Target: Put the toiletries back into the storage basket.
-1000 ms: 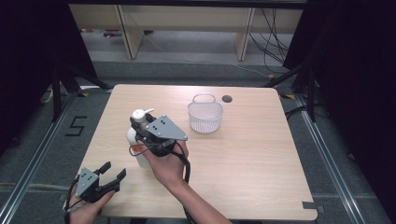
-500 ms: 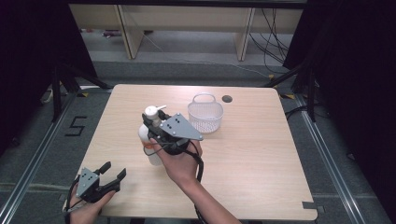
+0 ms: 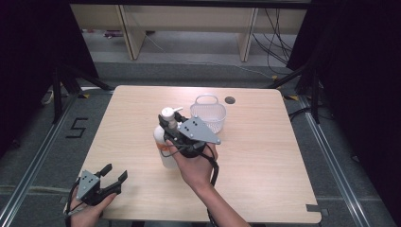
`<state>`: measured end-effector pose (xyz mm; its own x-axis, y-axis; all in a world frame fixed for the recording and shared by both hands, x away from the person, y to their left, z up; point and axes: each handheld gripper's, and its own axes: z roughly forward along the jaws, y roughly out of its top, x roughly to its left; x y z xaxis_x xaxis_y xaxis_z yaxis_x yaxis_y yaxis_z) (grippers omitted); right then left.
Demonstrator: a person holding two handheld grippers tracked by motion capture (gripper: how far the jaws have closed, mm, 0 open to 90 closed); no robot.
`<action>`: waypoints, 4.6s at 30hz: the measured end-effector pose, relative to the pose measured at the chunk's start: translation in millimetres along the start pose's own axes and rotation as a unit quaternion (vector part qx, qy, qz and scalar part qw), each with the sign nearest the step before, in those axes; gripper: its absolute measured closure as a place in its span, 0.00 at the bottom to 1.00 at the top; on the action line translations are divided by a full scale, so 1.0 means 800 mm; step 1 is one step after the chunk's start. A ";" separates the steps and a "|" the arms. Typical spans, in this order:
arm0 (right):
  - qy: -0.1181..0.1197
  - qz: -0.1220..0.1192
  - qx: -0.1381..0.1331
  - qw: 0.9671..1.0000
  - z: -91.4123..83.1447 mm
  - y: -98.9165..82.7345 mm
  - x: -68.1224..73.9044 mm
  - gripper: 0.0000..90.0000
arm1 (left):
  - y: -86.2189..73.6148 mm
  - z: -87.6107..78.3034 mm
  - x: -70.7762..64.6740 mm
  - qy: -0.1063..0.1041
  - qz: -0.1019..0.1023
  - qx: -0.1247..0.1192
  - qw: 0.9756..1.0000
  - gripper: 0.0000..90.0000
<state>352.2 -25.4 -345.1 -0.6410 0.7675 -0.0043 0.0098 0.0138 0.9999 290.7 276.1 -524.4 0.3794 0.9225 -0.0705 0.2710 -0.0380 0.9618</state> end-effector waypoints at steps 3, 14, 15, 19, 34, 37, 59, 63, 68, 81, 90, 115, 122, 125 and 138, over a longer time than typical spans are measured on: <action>-0.004 -0.004 0.000 1.000 -0.004 0.000 -0.005 0.68 | 0.000 0.000 0.000 0.000 0.001 0.000 1.000 0.36; -0.022 -0.003 0.002 1.000 -0.012 -0.003 -0.021 0.68 | 0.000 0.001 -0.001 0.000 -0.003 -0.003 1.000 0.36; -0.023 0.000 0.003 1.000 -0.013 -0.003 -0.022 0.68 | 0.000 0.001 -0.001 0.000 -0.002 -0.003 1.000 0.36; -0.027 0.000 0.002 1.000 -0.016 -0.004 -0.026 0.68 | 0.000 0.001 -0.001 0.000 -0.001 -0.002 1.000 0.36; -0.045 0.003 0.007 0.999 -0.023 -0.003 -0.043 0.68 | 0.000 0.001 -0.001 -0.001 0.000 -0.002 1.000 0.36; -0.052 0.008 0.012 0.999 -0.024 -0.004 -0.045 0.68 | 0.000 0.001 -0.001 -0.001 0.000 -0.003 1.000 0.36; -0.079 0.000 0.013 0.997 -0.038 -0.008 -0.071 0.68 | 0.000 0.001 -0.001 -0.001 0.000 -0.003 1.000 0.36; -0.086 -0.007 0.013 0.996 -0.041 -0.007 -0.076 0.68 | 0.000 0.001 -0.001 -0.001 0.000 -0.003 1.000 0.36; -0.091 -0.009 0.014 0.996 -0.044 -0.009 -0.083 0.68 | 0.000 0.001 -0.001 -0.001 0.000 -0.003 1.000 0.36; -0.107 0.008 0.022 0.994 -0.052 -0.012 -0.095 0.68 | 0.000 0.001 -0.001 0.000 0.000 -0.002 1.000 0.36; -0.117 -0.006 0.018 0.993 -0.055 -0.012 -0.106 0.68 | 0.000 0.001 -0.001 0.000 0.000 -0.003 1.000 0.36; -0.138 0.007 0.023 0.990 -0.055 -0.011 -0.126 0.68 | 0.000 0.001 -0.001 -0.001 0.000 -0.002 1.000 0.36; -0.146 0.003 0.020 0.989 -0.054 -0.009 -0.131 0.68 | 0.000 0.001 -0.001 -0.001 0.000 -0.002 1.000 0.36; -0.146 0.005 0.022 0.989 -0.053 -0.008 -0.133 0.68 | 0.000 0.001 -0.001 -0.001 0.000 -0.002 1.000 0.36; -0.153 -0.003 0.020 0.988 -0.049 0.001 -0.141 0.68 | 0.000 0.001 -0.001 -0.002 0.000 -0.002 1.000 0.36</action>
<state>394.3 -137.4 -343.2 -0.3799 0.9248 -0.0206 0.0406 0.0390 0.9984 290.8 275.0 -524.5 0.3825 0.9212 -0.0715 0.2676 -0.0364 0.9628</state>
